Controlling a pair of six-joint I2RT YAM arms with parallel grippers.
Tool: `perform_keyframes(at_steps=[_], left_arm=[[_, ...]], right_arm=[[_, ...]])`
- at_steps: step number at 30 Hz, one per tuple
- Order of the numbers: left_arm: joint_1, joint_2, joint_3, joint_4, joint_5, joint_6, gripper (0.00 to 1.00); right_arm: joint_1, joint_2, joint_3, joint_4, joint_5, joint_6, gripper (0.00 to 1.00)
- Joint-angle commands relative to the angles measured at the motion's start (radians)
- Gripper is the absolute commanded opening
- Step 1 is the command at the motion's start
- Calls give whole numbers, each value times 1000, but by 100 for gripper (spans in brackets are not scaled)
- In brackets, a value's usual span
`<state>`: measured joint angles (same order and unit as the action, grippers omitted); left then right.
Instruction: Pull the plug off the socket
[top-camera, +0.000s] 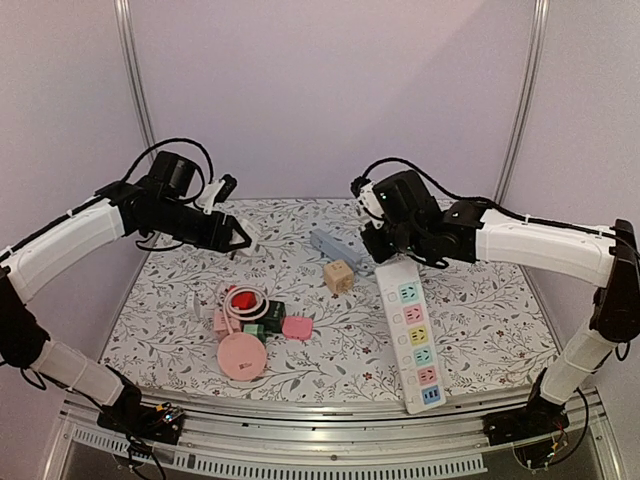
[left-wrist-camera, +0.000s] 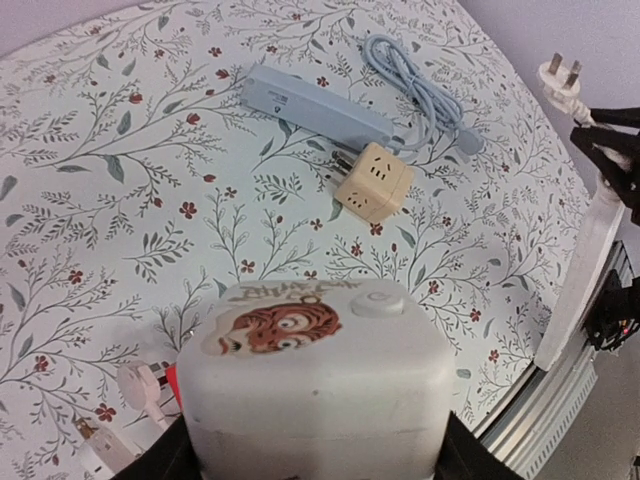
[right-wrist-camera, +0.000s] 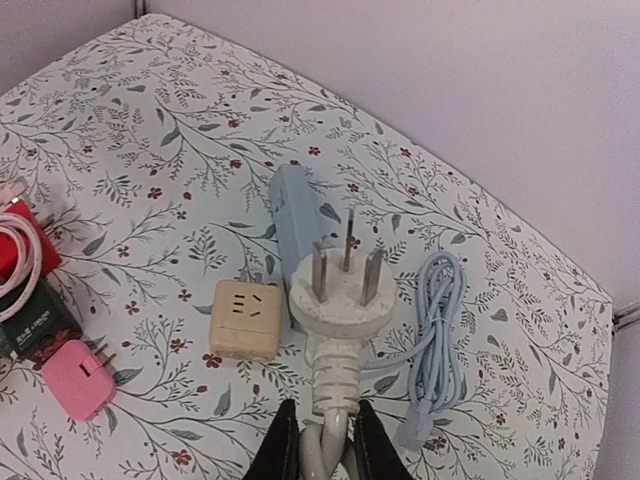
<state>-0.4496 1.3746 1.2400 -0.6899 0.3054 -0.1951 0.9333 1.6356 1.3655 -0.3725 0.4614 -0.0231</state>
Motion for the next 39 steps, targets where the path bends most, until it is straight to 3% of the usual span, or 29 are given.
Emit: perform_keyframes(at_steps=[1,10,15,21,24,26,33,39], left_arm=[[-9,-10,-14,28,-34,9,2],[-51,35,-3,27,-90,17,4],[-157,177,100,-29,-123,31,7],[-179,362,224,-65,-131,5,9],[-184,453,297,-88,-140,-15,10],[-196,518,355,-120,-174,-17,12],[-212,691,486,-195,-261,-9,20],[-212,771,530,-214,-280,-25,34]], right_arm=[[-142,-19,2,-5,27,18,0],[-375,78,-30,12,-53,177,0],[-428,143,-51,18,-128,242,0],[-482,188,-99,72,-285,318,3],[-490,190,-129,94,-308,329,11],[-498,194,-143,94,-319,323,26],[-527,151,-198,97,-355,316,62],[-527,68,-242,95,-386,305,81]])
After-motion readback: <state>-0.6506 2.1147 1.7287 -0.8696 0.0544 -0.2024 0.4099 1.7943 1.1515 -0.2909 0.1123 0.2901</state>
